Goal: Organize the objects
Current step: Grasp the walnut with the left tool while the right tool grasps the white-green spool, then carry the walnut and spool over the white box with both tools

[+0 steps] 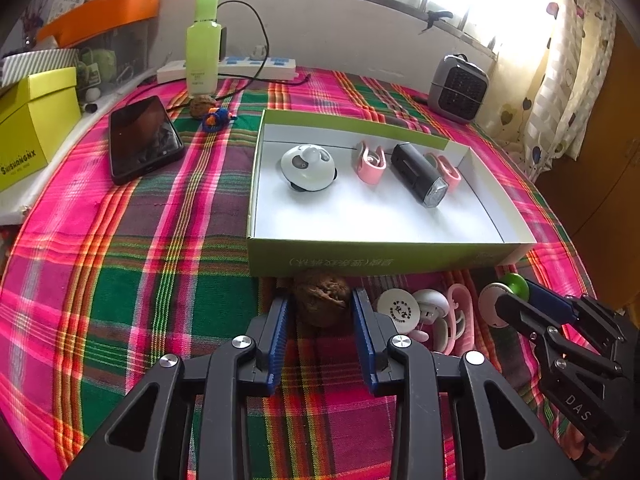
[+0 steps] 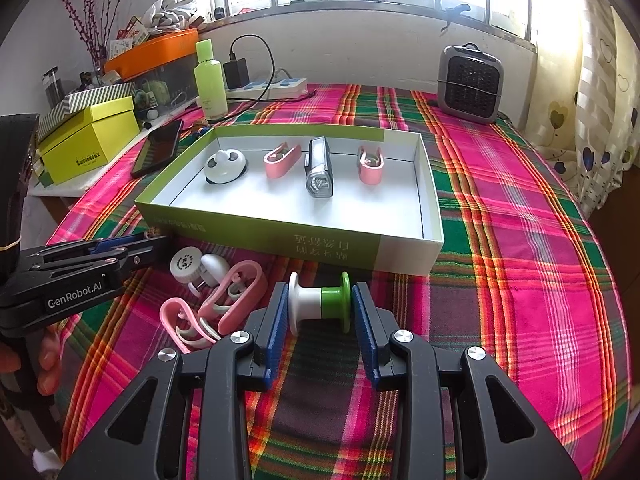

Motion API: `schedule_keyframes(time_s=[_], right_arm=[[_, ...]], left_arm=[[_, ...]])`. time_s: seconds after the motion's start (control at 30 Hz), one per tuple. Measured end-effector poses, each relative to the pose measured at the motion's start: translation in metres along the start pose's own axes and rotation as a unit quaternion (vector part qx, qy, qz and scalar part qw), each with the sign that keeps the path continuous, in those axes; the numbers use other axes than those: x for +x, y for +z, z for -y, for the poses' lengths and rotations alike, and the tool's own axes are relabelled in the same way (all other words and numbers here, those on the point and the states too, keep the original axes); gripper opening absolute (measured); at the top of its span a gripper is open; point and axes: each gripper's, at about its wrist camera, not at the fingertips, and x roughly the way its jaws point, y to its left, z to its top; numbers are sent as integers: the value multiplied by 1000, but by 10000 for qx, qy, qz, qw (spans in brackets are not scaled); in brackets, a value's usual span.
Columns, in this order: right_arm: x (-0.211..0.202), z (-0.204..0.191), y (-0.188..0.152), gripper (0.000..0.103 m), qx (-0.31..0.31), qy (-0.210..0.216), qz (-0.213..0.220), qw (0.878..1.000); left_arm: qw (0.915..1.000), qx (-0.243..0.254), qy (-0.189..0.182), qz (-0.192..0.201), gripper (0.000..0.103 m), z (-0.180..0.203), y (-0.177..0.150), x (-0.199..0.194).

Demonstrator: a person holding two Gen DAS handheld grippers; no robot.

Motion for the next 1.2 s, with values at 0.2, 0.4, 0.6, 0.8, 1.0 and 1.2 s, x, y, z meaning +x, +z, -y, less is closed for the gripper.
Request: schedule_keyframes(time_s=[0.2, 0.4, 0.6, 0.8, 1.0, 1.2], right_arm=[[-4, -2, 1, 33, 22, 85, 45, 10000], [-12, -3, 8, 33, 46, 189, 155, 9997], [-12, -6, 18, 33, 73, 308, 221, 9993], [-12, -12, 32, 33, 16, 379, 337, 9987], [-6, -18, 44, 33, -41, 436, 364, 9984], [3, -20, 53, 33, -38, 486, 339, 9982]], left_arm=[[10000, 24, -37, 43, 29, 0, -1, -6], [9998, 72, -76, 159, 29, 3, 2, -16], [9996, 59, -105, 248, 29, 2, 10, -21], [9994, 82, -74, 342, 29, 0, 20, -22], [9994, 52, -104, 335, 29, -2, 28, -19], [9993, 61, -75, 354, 29, -3, 37, -14]])
